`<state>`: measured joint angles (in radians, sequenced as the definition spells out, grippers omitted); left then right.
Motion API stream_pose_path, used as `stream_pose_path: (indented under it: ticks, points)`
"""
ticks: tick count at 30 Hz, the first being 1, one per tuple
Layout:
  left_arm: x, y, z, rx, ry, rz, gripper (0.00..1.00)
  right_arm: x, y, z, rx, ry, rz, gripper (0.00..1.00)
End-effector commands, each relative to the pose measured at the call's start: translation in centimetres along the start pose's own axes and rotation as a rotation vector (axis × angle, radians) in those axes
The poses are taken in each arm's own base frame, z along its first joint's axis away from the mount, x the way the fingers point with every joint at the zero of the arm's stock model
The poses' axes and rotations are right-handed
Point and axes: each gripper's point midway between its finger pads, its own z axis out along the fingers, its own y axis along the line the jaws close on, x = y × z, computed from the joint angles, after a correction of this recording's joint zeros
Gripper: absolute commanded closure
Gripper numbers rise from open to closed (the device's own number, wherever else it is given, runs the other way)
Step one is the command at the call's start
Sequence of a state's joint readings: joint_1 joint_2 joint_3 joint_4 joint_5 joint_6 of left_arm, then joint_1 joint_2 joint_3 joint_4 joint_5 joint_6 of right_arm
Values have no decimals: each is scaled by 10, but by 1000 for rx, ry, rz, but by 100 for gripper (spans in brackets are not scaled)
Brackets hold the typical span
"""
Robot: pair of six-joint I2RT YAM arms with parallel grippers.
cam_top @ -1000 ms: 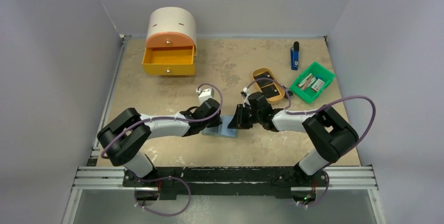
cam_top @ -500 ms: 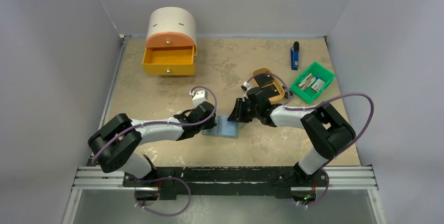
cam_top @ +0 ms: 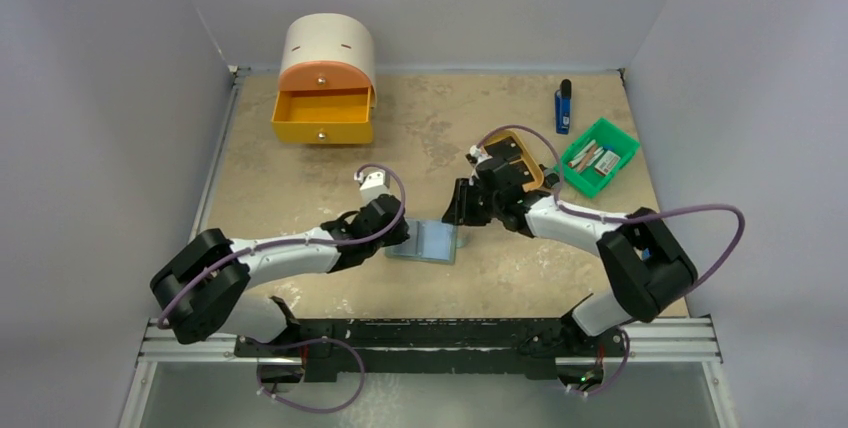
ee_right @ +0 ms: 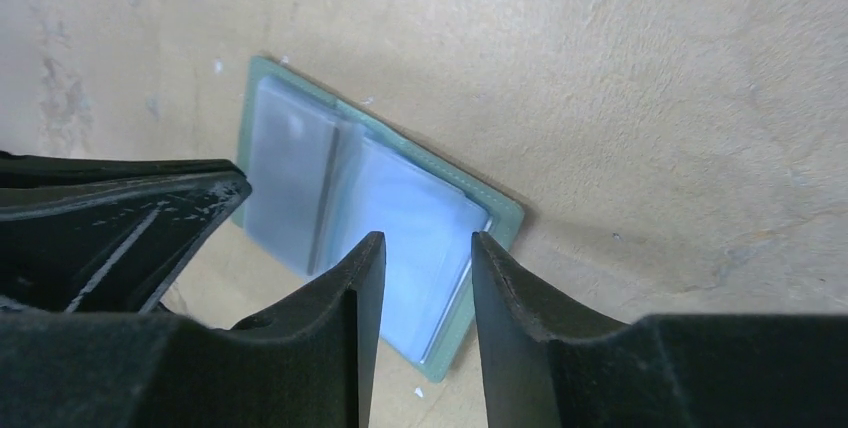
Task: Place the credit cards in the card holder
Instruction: Open the card holder at the center of the board, then pick up the credit card from the storage box.
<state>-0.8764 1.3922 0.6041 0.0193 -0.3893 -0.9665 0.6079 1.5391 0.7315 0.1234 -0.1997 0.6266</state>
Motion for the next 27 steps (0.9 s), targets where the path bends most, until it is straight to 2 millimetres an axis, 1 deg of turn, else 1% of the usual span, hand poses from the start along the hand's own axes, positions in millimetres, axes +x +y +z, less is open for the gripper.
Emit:
stream_pose_path:
  ticks: [1,4,5,7,9,11,13,15,17,19,21,25,27]
  points:
    - [-24,-18,-9,49,-62,-26,85,-35,19,-26,-9,-92,-58,59]
    - [-28,-22,-11,61,-70,-27,83,-37,26,-38,-19,-88,-56,57]
    - [-29,-23,-11,63,-71,-26,83,-41,28,-42,-16,-102,-43,56]
    - [-31,-24,-11,65,-75,-24,82,-55,29,-52,9,-153,-46,54]
    - [-32,-25,-11,64,-77,-21,82,-74,24,-64,53,-215,-28,53]
    - [-34,-24,-12,57,-83,-18,82,-99,9,-78,97,-294,55,51]
    - [-35,-22,-12,48,-91,-22,82,-124,-16,-91,150,-376,182,50]
    - [-37,-19,-14,40,-103,-32,82,-146,-40,-100,182,-451,300,49]
    - [-39,-18,-16,40,-111,-42,82,-162,-59,-103,202,-501,395,44]
    - [-41,-20,-19,46,-117,-51,79,-179,-71,-104,217,-546,467,38]
    - [-42,-21,-20,52,-118,-55,76,-190,-85,-100,232,-569,533,34]
    - [-43,-25,-22,67,-115,-61,70,-211,-100,-90,268,-628,621,32]
    - [-39,-19,-23,45,-99,-47,68,-214,-111,-81,303,-642,679,32]
